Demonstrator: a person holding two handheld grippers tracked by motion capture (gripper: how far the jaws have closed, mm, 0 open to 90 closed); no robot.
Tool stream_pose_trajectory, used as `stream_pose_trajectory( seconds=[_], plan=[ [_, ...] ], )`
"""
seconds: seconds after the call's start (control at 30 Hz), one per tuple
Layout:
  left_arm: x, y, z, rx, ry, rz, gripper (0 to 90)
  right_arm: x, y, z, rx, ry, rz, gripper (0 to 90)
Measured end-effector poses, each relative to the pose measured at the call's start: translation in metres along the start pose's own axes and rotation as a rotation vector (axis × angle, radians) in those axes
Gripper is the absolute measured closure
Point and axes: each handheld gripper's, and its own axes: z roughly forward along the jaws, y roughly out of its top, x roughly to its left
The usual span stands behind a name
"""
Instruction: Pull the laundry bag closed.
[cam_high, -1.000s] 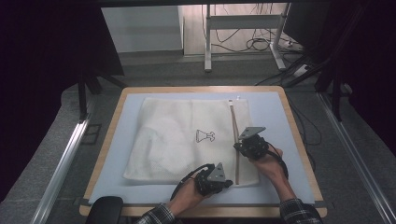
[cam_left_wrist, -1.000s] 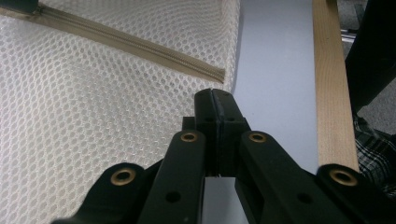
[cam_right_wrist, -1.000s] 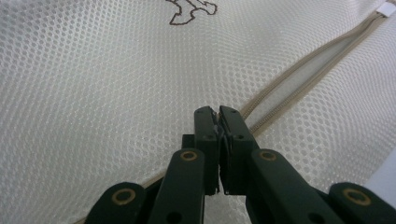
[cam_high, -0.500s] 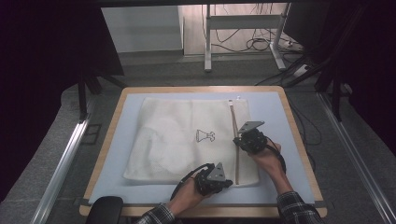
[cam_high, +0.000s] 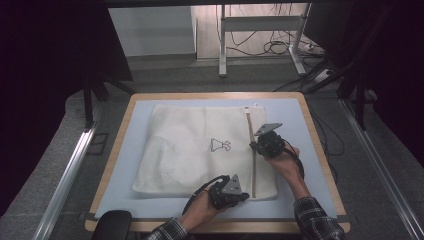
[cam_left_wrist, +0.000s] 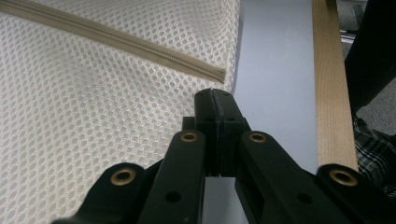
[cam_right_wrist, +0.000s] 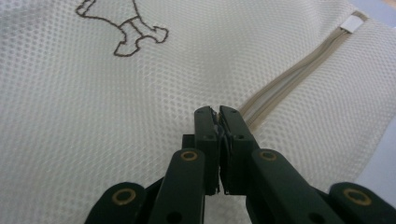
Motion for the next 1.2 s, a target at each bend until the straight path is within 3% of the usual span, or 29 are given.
stream_pose_trajectory(
  seconds=[1.2],
  plan=[
    [0.0, 0.0, 0.0, 0.0, 0.003, 0.005, 90.0, -0.025, 0.016, 0.03, 0.041, -0.043, 0.014, 86.4]
  ],
)
